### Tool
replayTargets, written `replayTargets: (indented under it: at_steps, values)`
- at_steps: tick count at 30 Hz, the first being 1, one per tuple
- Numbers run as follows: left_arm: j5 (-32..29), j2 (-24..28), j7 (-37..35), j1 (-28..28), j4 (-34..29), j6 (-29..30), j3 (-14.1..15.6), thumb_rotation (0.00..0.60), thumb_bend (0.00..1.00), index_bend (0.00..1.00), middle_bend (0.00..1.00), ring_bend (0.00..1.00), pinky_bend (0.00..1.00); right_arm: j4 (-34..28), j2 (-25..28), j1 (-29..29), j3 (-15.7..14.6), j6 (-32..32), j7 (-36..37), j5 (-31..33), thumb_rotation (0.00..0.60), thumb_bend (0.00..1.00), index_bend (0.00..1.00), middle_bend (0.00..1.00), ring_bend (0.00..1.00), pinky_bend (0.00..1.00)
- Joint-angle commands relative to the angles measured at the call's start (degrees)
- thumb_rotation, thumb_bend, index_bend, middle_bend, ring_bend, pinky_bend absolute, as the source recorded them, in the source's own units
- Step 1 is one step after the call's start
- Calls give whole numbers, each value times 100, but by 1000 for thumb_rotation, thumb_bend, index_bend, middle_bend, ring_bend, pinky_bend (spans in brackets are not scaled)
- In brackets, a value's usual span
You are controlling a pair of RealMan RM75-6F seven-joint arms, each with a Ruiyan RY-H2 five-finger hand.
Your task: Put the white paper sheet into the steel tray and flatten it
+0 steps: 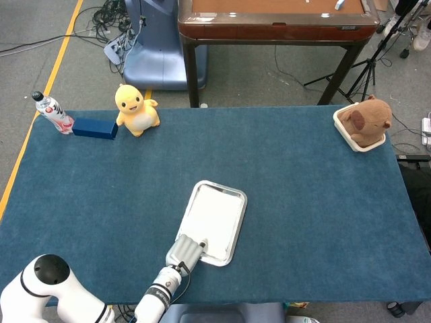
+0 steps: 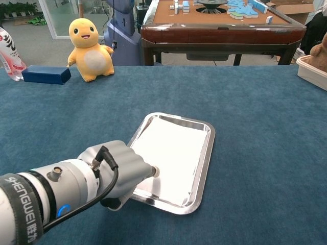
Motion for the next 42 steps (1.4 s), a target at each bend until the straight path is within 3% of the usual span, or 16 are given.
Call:
replayTargets:
  at_steps: [1,9,18,24,29,34,42]
  values:
    - [38,18,-6,13,-47,35,19,600,944,105,1000,843,865,5,-4,0,3,3,7,1,600,0,202,308,157,332]
    - [338,283,-69,108,-408,294,130,600,944,105,1000,843,866,1,-11,11,1,-29,-27,4,600,0,202,314,157,332]
    - [1089,1070,-593,493,-1003,609,456,600,944,105,1000,843,866,-40,-49,78,-27,-134,-196,-58,600,0,202,314,157,332]
    - [1958,1683,-1234,927,-1206,749,857,600,939,105,1000,836,866,-90,-77,128,-48,-225,-335,-79,600,0,202,314,157,333]
    - [2906,2096,-1996,1445,-1042,938,1212,600,928,102,999,760,860,-121,-115,178,-76,-311,-488,-113,600,0,202,314,157,333]
    - [3797,2485,-2806,1950,-716,1084,1438,600,885,88,913,668,837,-163,-164,238,-106,-410,-668,-154,600,0,202,314,157,333]
    - [5083,2963,-4430,2752,60,1379,1557,600,633,87,658,520,746,-249,-234,321,-157,-558,-945,-206,600,0,202,314,158,333]
